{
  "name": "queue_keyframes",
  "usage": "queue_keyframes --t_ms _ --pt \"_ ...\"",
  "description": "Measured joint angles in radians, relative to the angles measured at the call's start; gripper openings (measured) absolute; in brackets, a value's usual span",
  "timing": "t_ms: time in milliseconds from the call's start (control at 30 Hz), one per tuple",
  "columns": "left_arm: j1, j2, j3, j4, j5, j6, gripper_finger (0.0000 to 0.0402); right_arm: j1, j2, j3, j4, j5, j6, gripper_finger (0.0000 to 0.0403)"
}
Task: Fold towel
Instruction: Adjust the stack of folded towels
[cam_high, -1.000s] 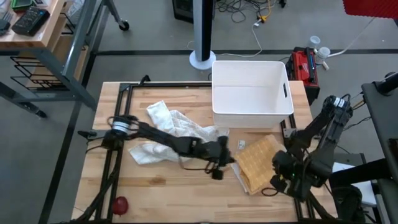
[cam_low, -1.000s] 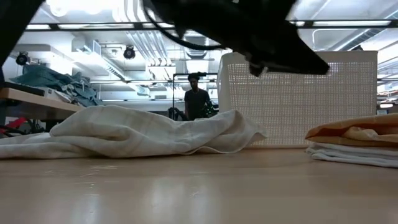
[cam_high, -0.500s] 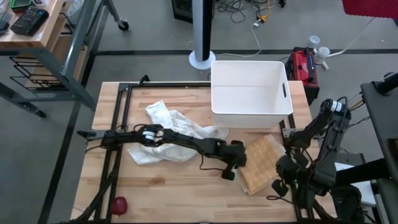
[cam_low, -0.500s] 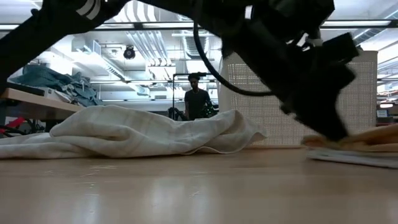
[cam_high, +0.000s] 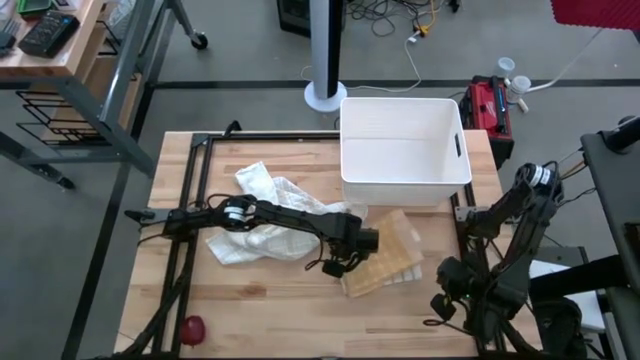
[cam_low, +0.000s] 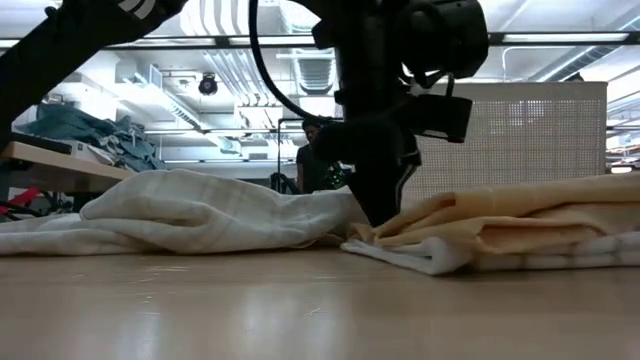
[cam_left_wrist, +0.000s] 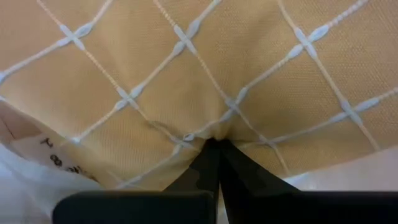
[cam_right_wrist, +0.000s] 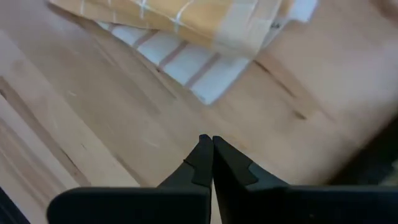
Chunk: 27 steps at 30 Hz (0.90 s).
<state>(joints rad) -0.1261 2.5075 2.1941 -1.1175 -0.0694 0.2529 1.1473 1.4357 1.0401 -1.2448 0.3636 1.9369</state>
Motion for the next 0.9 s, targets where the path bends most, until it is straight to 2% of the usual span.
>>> queue_keyframes --t_ms 200,333,400,567,733,900 --pt "0.002 -0.069 -0.003 0.010 0.011 0.001 0.0000 -0.007 0.001 -0.106 0.151 0.078 0.020 0.0000" --pt "0.002 -0.128 0.004 0.158 0.017 0.001 0.0000 -0.032 0.001 -0.170 0.147 0.094 0.119 0.0000" --pt "0.002 -0.125 -0.003 0.222 0.053 0.005 0.0000 -0.044 0.000 -0.200 0.151 0.094 0.161 0.0000" --pt "0.002 -0.100 -0.106 0.416 0.143 0.034 0.0000 -0.062 0.000 -0.271 0.136 0.124 0.220 0.0000" --pt "0.001 -0.108 -0.209 0.581 0.142 0.019 0.0000 -0.102 -0.001 -0.335 0.163 0.160 0.186 0.0000" --pt "0.003 -0.107 -0.254 0.668 0.142 -0.007 0.0000 -0.160 -0.001 -0.354 0.332 0.180 0.002 0.0000"
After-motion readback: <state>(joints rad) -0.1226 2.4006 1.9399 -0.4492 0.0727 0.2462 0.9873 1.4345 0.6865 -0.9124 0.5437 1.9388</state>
